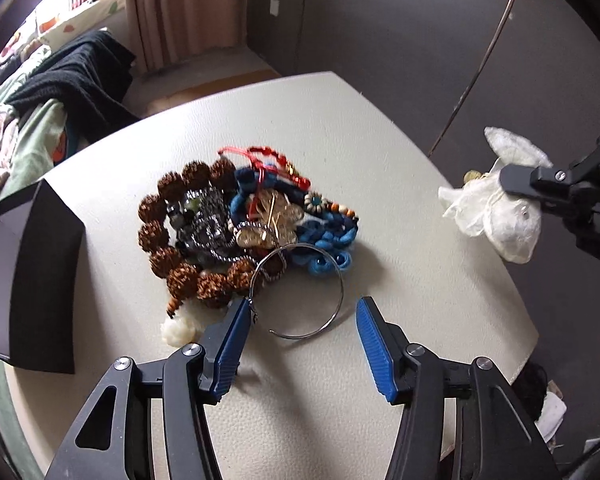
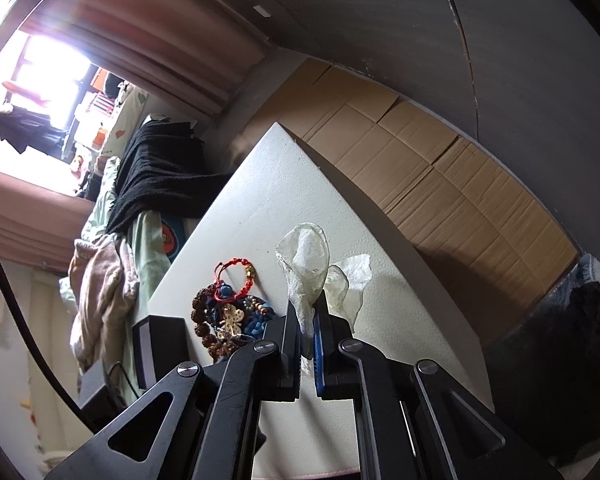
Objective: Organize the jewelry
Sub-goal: 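Grasp the metal hoop with the left gripper while the right gripper holds the bag, then carry the hoop into the black box and open the left gripper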
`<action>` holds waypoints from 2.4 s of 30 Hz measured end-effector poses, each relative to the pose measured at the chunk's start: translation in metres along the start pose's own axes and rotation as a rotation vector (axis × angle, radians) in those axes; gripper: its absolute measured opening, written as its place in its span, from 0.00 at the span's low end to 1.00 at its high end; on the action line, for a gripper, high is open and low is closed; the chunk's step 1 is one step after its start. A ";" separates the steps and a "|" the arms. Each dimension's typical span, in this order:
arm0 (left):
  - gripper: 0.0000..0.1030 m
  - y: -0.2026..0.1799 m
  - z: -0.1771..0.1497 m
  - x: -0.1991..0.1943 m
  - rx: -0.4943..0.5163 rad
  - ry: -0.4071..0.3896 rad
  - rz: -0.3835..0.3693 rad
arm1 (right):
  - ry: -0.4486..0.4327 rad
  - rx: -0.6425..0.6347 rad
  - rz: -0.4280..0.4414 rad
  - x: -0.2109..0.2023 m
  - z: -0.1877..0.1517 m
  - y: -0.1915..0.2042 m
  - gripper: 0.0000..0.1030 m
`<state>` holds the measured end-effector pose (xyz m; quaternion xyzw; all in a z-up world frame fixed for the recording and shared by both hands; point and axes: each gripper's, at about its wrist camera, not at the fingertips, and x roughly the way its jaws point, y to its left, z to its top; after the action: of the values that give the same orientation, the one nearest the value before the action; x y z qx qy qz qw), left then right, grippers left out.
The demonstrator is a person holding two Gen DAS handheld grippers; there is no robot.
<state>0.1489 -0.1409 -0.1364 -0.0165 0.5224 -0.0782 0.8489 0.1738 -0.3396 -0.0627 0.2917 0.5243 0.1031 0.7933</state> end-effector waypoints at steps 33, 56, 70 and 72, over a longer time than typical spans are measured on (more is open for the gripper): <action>0.50 0.031 0.006 -0.048 -0.132 -0.156 -0.009 | -0.003 -0.076 0.024 0.001 -0.015 0.021 0.06; 0.51 0.148 -0.009 -0.137 -0.390 -0.399 0.005 | -0.065 -0.257 0.167 0.010 -0.052 0.089 0.06; 0.77 0.208 -0.020 -0.153 -0.565 -0.433 -0.022 | -0.011 -0.378 0.297 0.042 -0.077 0.150 0.06; 0.77 0.212 -0.022 -0.157 -0.580 -0.436 -0.017 | -0.001 -0.413 0.310 0.047 -0.081 0.163 0.06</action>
<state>0.0844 0.0935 -0.0314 -0.2775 0.3292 0.0716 0.8997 0.1449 -0.1566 -0.0283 0.2005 0.4408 0.3283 0.8110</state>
